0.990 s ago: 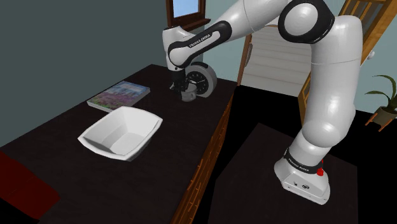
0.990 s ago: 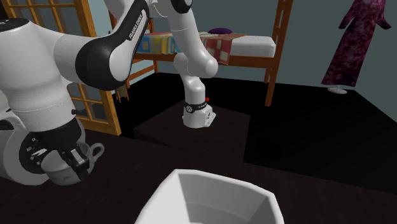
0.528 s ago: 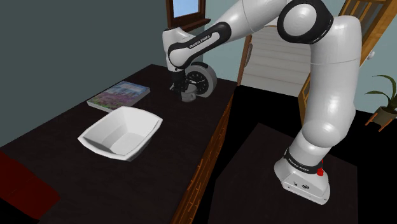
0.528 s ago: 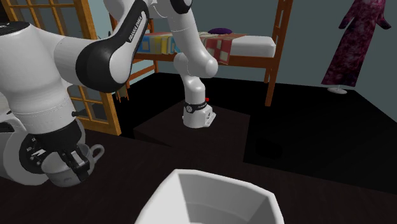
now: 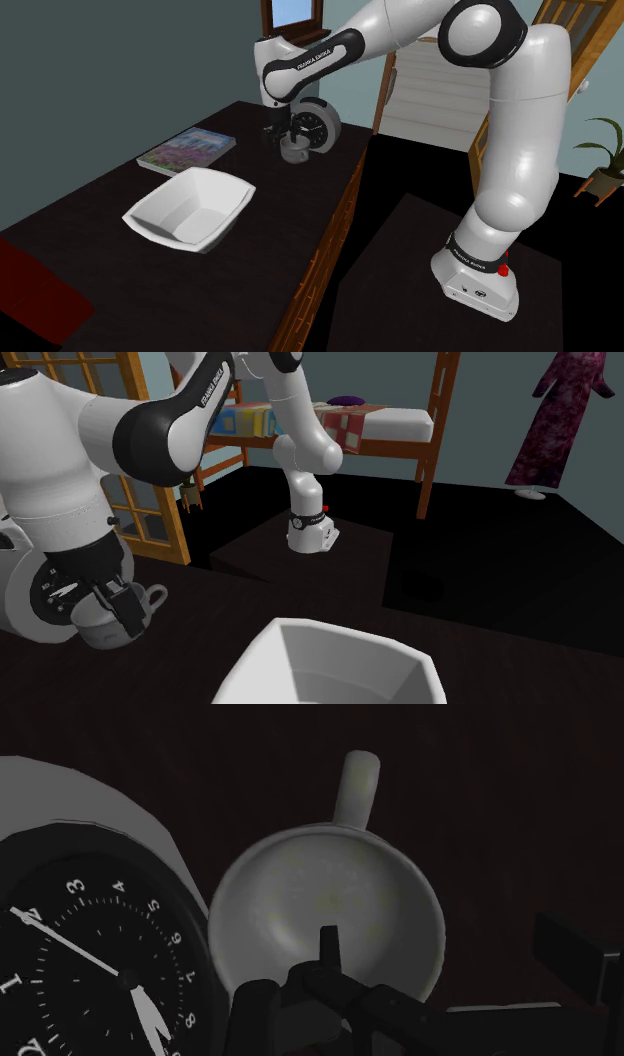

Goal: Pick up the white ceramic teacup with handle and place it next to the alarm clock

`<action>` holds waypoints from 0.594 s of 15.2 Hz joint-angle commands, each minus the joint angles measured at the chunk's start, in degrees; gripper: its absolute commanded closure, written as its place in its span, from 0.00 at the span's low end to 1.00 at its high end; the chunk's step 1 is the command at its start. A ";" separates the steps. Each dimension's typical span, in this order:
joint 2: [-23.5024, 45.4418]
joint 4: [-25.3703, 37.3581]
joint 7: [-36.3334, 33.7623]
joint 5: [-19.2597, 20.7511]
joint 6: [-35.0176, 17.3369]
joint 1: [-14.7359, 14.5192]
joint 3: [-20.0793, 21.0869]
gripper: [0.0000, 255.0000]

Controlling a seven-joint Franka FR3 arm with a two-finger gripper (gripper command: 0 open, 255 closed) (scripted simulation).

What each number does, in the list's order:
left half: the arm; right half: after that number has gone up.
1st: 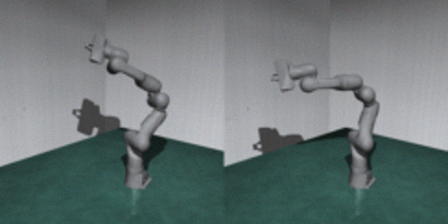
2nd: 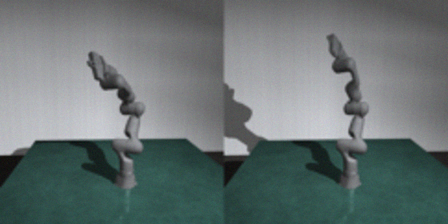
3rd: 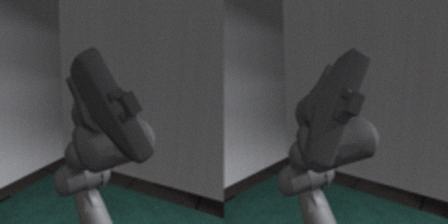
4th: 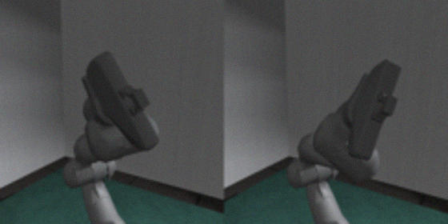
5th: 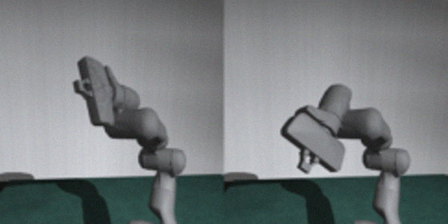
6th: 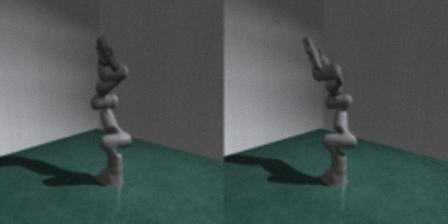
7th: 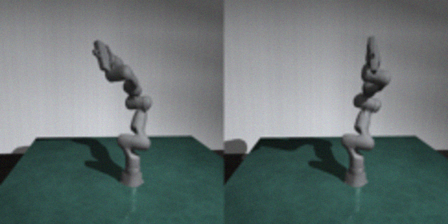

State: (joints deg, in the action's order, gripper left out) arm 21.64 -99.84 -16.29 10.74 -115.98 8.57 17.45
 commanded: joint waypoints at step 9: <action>-1.44 3.05 0.43 -0.73 4.45 -0.12 0.37 0.00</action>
State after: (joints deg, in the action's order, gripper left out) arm 20.19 -96.80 -15.86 10.01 -111.54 8.45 17.82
